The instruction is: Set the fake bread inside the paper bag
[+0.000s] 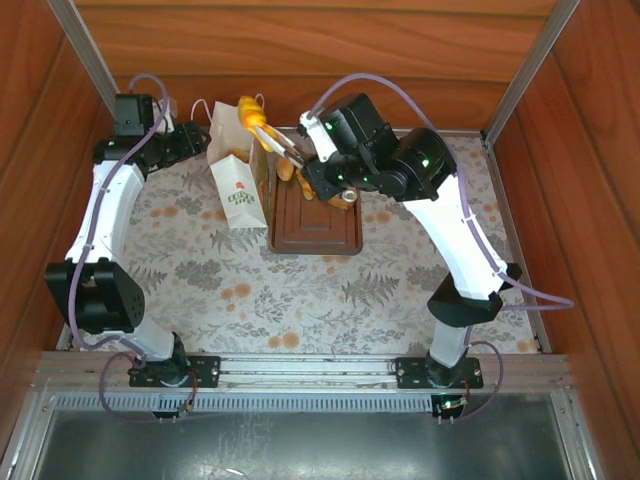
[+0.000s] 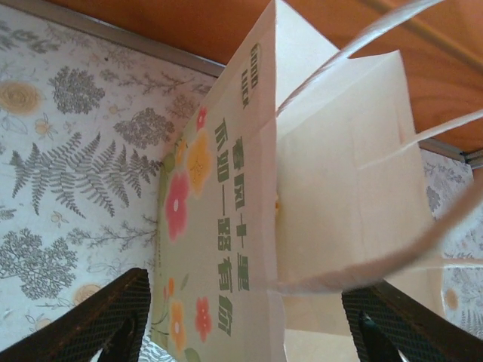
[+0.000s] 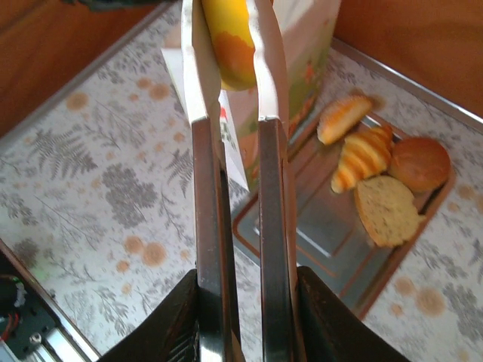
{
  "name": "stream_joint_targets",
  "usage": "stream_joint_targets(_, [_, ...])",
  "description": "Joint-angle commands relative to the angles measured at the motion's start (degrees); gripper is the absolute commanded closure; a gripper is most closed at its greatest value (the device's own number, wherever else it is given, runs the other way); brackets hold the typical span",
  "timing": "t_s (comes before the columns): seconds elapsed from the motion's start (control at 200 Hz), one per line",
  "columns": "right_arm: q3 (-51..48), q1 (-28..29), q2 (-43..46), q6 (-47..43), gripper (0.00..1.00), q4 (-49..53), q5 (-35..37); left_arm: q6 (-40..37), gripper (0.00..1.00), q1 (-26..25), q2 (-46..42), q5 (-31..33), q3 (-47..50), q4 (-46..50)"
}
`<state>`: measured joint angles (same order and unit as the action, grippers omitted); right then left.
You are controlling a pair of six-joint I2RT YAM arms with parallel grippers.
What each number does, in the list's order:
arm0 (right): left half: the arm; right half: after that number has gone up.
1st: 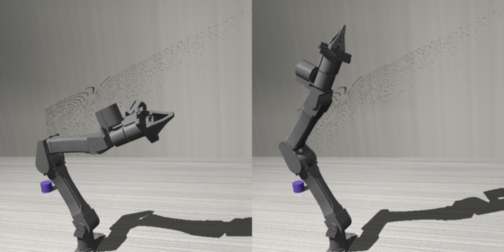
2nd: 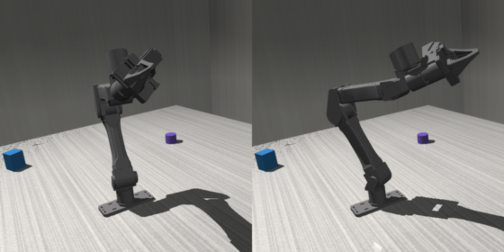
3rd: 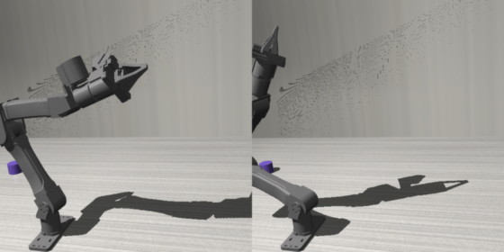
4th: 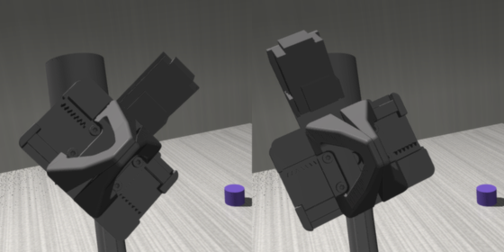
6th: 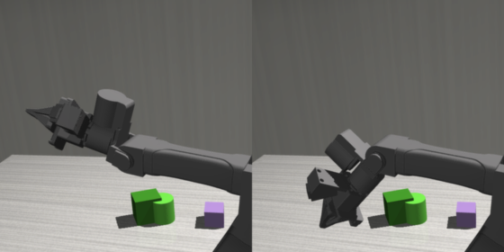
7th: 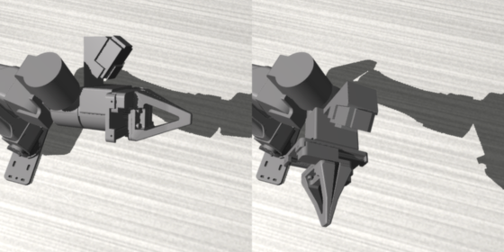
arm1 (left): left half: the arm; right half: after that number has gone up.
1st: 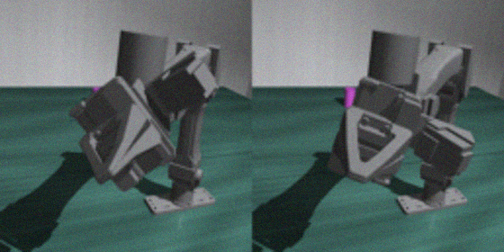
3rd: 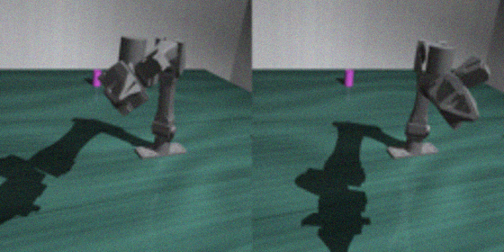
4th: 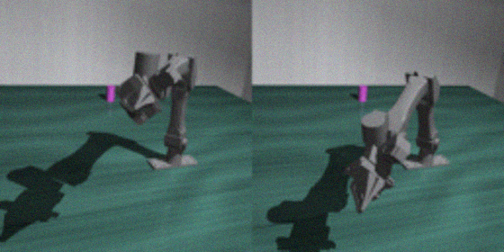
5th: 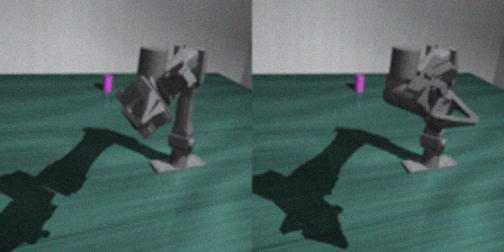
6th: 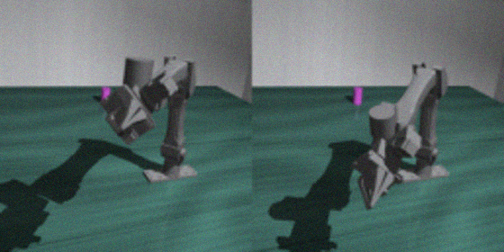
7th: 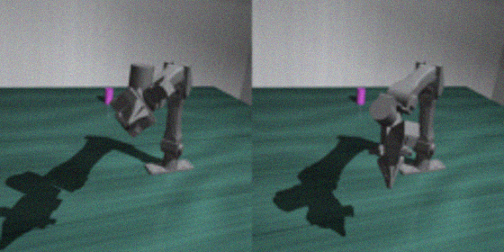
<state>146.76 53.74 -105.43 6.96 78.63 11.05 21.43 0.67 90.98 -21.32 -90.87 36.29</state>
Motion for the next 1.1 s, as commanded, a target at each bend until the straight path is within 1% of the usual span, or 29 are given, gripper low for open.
stream_joint_targets(0.0, [1.8,0.6,-3.5,-1.4,0.67,-8.0,-1.9,-0.2,0.32,-0.4,1.1,-0.5,-2.0,1.5])
stream_joint_targets(0.125, [4.6,0.6,-7.7,-2.1,0.67,-9.8,0.8,-0.6,0.36,-0.7,1.8,0.5,-2.2,1.5])
stream_joint_targets(0.295, [4.4,0.6,-11.2,-3.4,0.67,-14.2,4.3,-1.4,0.43,-0.8,2.7,1.0,-2.3,1.5])
stream_joint_targets(0.515, [3.4,0.5,-15.2,-6.1,0.67,-17.7,7.9,-1.5,0.46,-1.0,3.7,0.9,-2.8,1.5])
stream_joint_targets(0.675, [3.4,0.5,-17.7,-7.5,0.66,-17.7,10.3,-1.4,0.47,-1.1,4.6,0.2,-3.2,1.4])
stream_joint_targets(0.929, [2.7,0.4,-19.9,-8.2,0.64,-15.8,11.2,-1.5,0.49,-1.2,4.8,1.3,-2.4,1.5])
stream_joint_targets(1.094, [2.3,0.4,-20.6,-8.2,0.60,-14.4,12.1,-1.3,0.50,-1.2,4.8,1.3,-2.3,1.5])
